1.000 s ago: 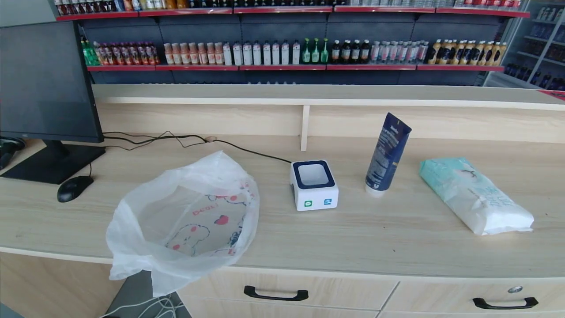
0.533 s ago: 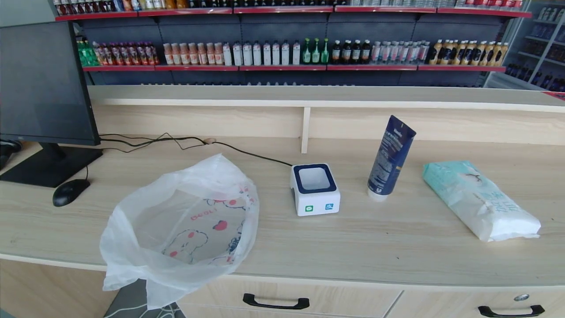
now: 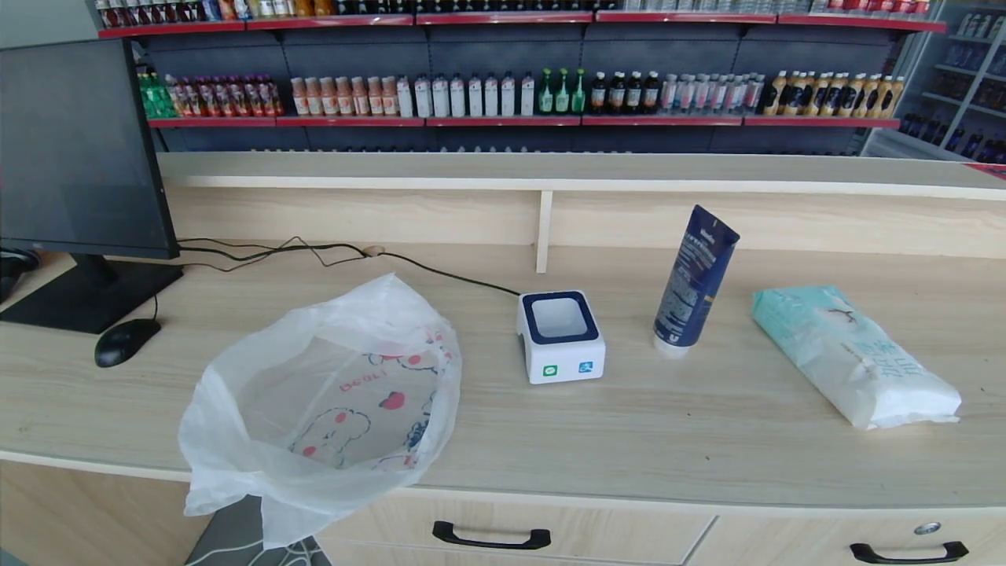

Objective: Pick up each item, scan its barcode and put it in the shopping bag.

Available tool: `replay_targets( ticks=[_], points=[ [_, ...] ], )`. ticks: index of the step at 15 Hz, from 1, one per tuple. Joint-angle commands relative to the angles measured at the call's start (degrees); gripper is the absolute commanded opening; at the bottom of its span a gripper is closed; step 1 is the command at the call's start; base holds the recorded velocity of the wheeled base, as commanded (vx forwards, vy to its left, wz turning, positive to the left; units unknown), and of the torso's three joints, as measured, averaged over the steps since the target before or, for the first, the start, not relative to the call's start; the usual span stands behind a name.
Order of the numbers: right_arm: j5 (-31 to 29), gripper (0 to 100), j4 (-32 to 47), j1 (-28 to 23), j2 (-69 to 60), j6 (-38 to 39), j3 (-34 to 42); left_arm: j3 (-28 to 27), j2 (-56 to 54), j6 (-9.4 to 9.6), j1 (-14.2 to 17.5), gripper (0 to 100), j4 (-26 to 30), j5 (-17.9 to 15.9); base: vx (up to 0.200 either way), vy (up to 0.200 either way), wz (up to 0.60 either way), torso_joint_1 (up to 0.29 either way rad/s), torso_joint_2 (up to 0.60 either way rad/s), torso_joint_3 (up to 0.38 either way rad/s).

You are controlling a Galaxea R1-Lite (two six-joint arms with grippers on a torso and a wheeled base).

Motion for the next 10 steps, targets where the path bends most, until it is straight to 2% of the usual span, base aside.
replay_targets(
  ticks=[1, 3, 4, 5, 7, 10],
  points=[
    [0.02, 100, -23.52, -0.07, 22.25, -0.22, 1.39, 0.0, 0.0, -0.02, -0.04, 100, -0.01, 0.03, 0.0, 0.0, 0.0, 0.0, 0.0, 0.0],
    [0.02, 100, -36.44, -0.51, 33.85, -0.39, -0.1, 0.0, 0.0, -0.02, -0.04, 100, -0.01, 0.03, 0.0, 0.0, 0.0, 0.0, 0.0, 0.0],
    [0.02, 100, -38.64, -0.77, 35.52, -0.48, -0.19, 0.0, 0.0, -0.02, 0.05, 100, -0.01, 0.03, 0.0, 0.0, 0.0, 0.0, 0.0, 0.0],
    [0.02, 100, -52.61, -0.86, 47.12, -1.71, -2.92, 0.0, 0.0, -0.02, -0.04, 100, -0.01, 0.03, 0.0, 0.0, 0.0, 0.0, 0.0, 0.0],
    [-0.07, 100, -64.74, -0.69, 59.16, -2.94, -8.98, 0.0, 0.0, -0.02, -0.04, 100, -0.01, 0.03, 0.0, 0.0, 0.0, 0.0, 0.0, 0.0],
    [-0.07, 100, -64.74, 2.65, 66.02, -4.79, -10.56, 0.0, 0.0, -0.02, -0.04, 100, -0.01, 0.03, 0.0, 0.0, 0.0, 0.0, 0.0, 0.0]
  ],
)
